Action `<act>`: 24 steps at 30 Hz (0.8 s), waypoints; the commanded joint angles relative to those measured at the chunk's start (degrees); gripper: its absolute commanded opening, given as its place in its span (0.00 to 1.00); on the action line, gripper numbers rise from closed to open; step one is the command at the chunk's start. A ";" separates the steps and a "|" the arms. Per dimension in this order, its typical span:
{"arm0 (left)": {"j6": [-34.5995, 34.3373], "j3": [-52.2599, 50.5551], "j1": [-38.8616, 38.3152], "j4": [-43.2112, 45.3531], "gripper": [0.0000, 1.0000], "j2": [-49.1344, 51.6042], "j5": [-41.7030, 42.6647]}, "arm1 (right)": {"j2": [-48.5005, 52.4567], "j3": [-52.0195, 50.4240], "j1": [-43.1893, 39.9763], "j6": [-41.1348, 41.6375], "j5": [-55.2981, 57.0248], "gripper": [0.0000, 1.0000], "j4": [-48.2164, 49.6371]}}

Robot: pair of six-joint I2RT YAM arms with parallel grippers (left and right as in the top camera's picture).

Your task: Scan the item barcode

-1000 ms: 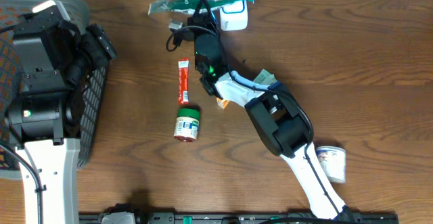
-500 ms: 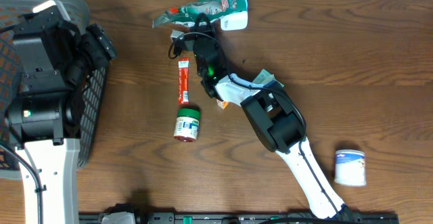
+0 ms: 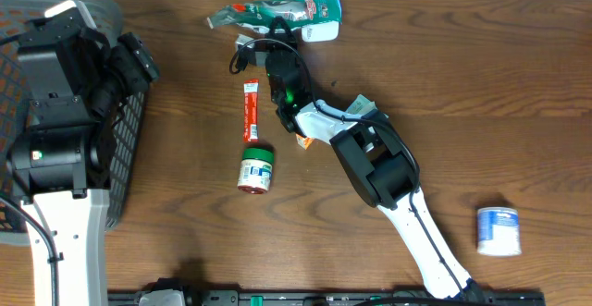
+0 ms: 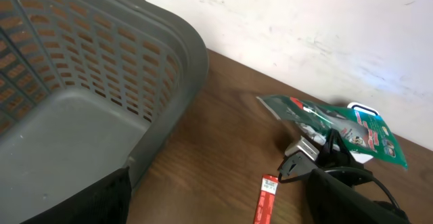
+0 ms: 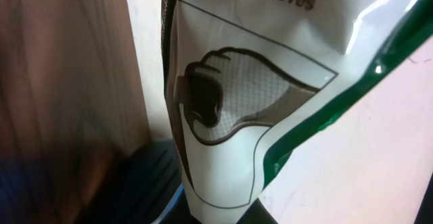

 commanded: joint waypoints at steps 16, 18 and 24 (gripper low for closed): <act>-0.07 0.46 0.17 0.00 0.82 -0.26 -0.52 | -0.59 0.98 -0.09 16.22 2.86 0.01 2.56; -0.04 0.46 0.17 0.00 0.82 -0.26 -0.52 | -2.95 0.98 -0.24 21.16 4.70 0.01 2.23; -0.07 0.46 0.17 0.00 0.82 -0.26 -0.52 | -17.44 0.98 -1.36 38.53 1.97 0.01 -13.77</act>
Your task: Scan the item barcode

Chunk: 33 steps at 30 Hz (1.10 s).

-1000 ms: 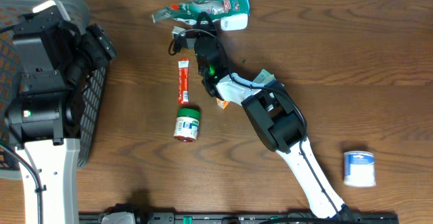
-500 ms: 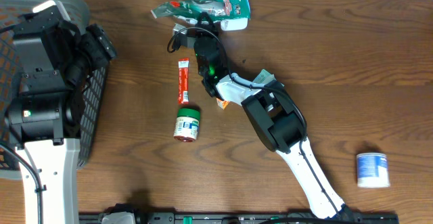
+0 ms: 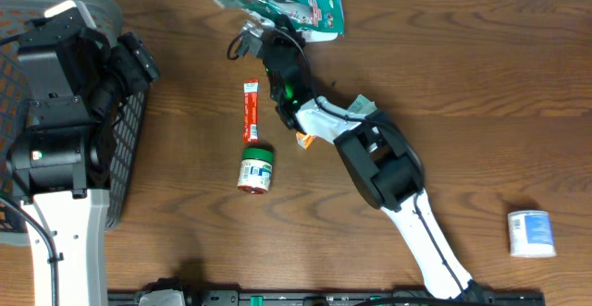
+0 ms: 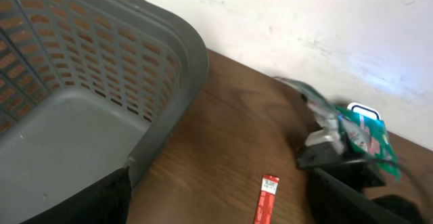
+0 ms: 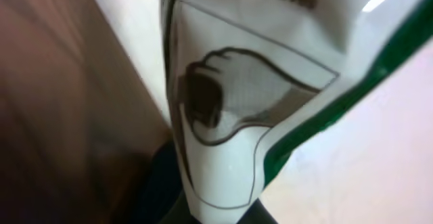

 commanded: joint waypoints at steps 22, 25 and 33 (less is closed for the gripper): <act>-0.07 0.46 0.17 0.02 0.82 -0.26 -0.52 | -49.44 -2.54 -52.72 81.22 1.22 0.01 -117.26; -0.07 0.46 0.17 0.02 0.82 -0.26 -0.52 | -49.33 -9.07 -61.09 81.20 6.73 0.01 -113.72; -0.07 0.46 0.17 0.02 0.82 -0.26 -0.52 | -49.24 -17.27 -73.26 88.37 12.41 0.01 -108.32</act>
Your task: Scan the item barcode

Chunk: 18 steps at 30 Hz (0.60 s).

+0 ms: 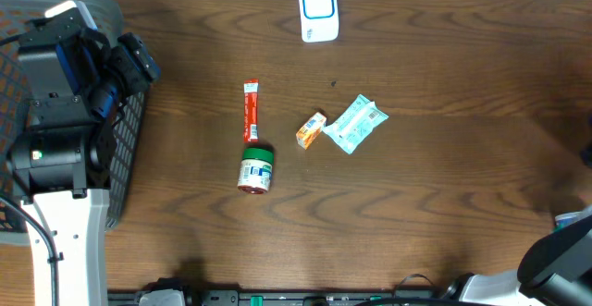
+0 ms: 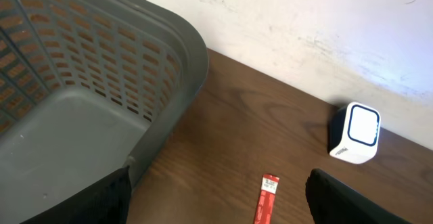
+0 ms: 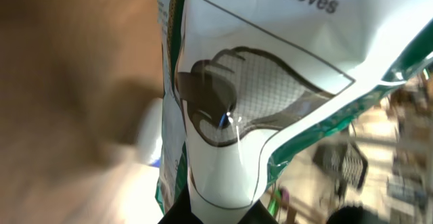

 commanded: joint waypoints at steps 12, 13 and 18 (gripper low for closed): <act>-0.07 0.46 0.17 0.09 0.82 -0.26 -0.52 | -0.15 -10.36 -19.19 17.29 -16.35 0.01 1.05; -0.04 0.46 0.17 0.09 0.82 -0.26 -0.52 | -0.15 -12.04 -20.57 16.48 -19.04 0.01 2.80; -0.07 0.46 0.17 0.09 0.82 -0.22 -0.52 | -0.13 -18.64 -24.52 7.30 -26.77 0.01 11.72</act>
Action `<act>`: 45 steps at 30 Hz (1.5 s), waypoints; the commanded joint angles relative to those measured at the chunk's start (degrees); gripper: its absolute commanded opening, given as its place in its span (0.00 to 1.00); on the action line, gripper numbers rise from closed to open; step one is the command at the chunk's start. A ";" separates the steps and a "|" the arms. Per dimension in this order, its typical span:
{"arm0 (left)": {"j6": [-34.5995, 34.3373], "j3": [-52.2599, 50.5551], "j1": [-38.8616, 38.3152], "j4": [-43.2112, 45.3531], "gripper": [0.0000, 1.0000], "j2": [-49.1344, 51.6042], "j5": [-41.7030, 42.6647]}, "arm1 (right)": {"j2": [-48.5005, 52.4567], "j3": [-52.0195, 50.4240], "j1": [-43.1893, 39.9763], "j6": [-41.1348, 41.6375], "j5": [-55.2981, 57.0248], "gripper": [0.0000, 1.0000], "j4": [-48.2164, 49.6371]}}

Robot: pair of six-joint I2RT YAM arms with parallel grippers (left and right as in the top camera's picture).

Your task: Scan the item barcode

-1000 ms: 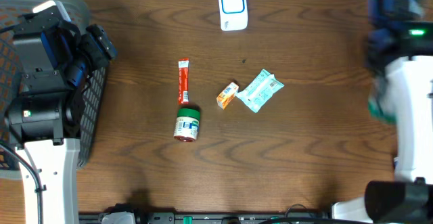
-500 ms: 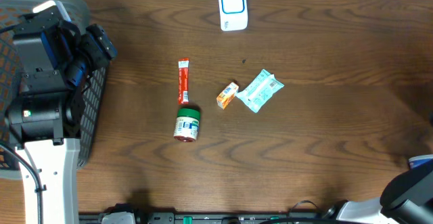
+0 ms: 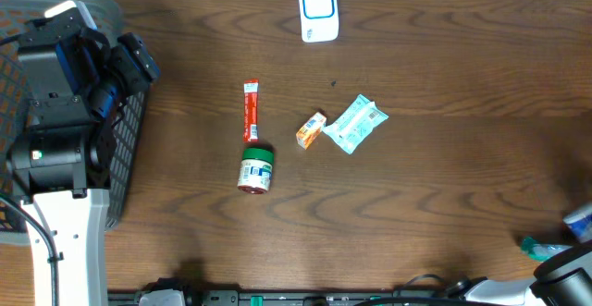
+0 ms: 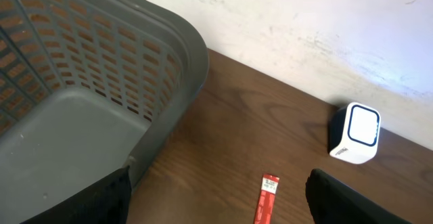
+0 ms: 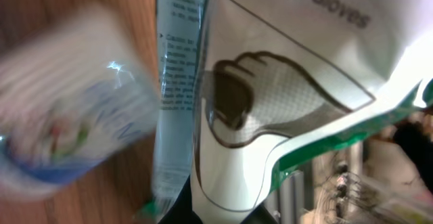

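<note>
My right gripper [image 5: 216, 214] is shut on the white and green glove packet [image 5: 270, 82], which fills the right wrist view. Overhead, only the packet's green tip [image 3: 541, 247] and a bit of the right arm [image 3: 566, 283] show at the lower right corner. The white scanner [image 3: 317, 10] with its blue window stands at the table's far edge, also seen as the scanner [image 4: 355, 134] in the left wrist view. My left gripper [image 4: 216, 214] hangs open by the basket, nothing between its fingers [image 4: 91, 200].
A grey basket [image 3: 125, 158] stands at the left under the left arm. Mid-table lie a red stick packet [image 3: 250, 110], a green-lidded jar [image 3: 256, 169], a small orange item [image 3: 312, 129] and a pale teal packet [image 3: 356, 124]. A white and blue tub [image 3: 580, 221] sits at the right edge.
The glove packet's tip now shows at the lower right table edge beside the tub, and the right wrist view shows the tub and wood close by. The left arm has not moved.
My right gripper held the glove packet beside the scanner at the far edge, then tilted over the scanner. Later the arm and packet were off at the lower right, the scanner uncovered. The tub stood further right at each moment. Now the packet is low beside it.
</note>
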 commanded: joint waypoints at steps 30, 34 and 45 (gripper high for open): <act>-0.07 0.46 0.17 0.11 0.82 0.96 -0.52 | -10.56 32.24 24.26 -18.73 -15.78 0.01 -11.91; -0.04 0.46 0.17 0.11 0.82 0.96 -0.52 | -7.45 31.41 19.63 -15.10 -13.92 0.01 -5.31; -0.04 0.46 0.17 0.11 0.82 0.96 -0.52 | -2.91 31.32 21.22 -39.89 18.60 0.01 7.50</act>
